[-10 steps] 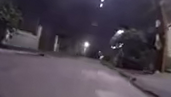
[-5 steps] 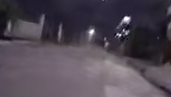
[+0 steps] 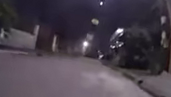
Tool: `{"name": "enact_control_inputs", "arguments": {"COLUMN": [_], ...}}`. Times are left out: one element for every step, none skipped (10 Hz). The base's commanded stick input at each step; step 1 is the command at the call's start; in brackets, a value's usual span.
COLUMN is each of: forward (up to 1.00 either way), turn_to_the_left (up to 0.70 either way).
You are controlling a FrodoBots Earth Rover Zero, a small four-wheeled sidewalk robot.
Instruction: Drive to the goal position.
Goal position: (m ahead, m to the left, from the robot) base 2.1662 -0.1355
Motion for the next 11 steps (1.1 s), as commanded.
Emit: {"name": "enact_control_inputs", "arguments": {"forward": [0.7, 0.7, 0.7, 0.7, 0.7, 0.7, 0.7, 0.7, 0.7, 0.7, 0.7], "turn_to_the_left": [0.0, 0.0, 0.0, 0.0, 0.0, -0.03, -0.08, -0.13, -0.18, -0.24, -0.29]}}
